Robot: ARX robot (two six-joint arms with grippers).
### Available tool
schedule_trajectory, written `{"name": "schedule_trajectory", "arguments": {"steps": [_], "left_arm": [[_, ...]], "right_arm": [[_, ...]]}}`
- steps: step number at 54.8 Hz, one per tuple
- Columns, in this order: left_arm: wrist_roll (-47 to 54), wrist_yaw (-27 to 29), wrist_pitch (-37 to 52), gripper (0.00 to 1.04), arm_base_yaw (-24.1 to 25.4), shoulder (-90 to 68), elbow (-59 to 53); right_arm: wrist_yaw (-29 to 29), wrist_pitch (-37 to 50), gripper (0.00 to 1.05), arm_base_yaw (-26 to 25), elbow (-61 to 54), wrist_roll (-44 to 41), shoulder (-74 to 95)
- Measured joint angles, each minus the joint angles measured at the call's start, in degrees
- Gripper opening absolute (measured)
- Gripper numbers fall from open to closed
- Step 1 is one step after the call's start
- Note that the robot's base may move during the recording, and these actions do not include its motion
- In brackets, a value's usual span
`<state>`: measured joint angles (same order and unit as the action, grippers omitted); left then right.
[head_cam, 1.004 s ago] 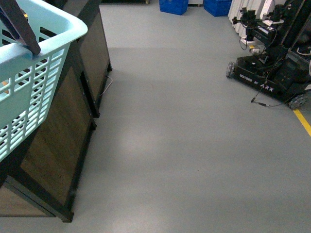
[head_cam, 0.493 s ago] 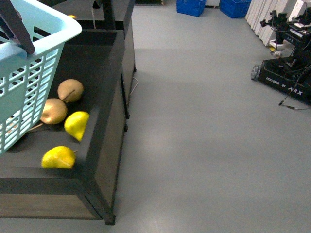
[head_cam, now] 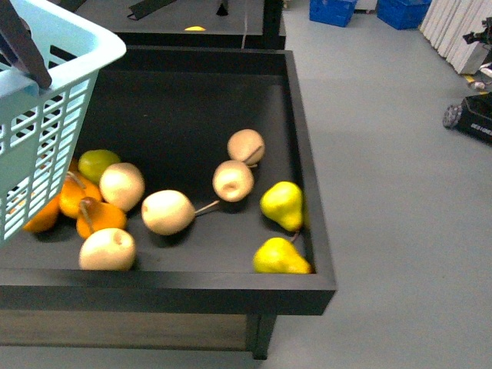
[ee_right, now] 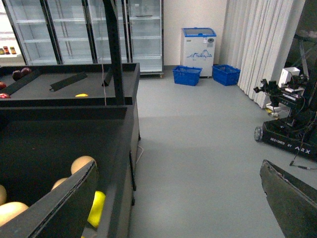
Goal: Pick mango and avocado into basket
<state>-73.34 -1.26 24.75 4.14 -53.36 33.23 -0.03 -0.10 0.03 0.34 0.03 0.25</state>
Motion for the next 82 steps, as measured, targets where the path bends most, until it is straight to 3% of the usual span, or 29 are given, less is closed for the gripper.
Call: {"name": "schedule_trajectory", "arguments": {"steps": [82], "left_arm": [[-0.04, -0.07, 0.00, 0.08, 0.09, 0.07, -0.04]], "right_arm": [[0.02, 0.02, 0.97, -0.02, 0.02, 0.02, 0.02]]}}
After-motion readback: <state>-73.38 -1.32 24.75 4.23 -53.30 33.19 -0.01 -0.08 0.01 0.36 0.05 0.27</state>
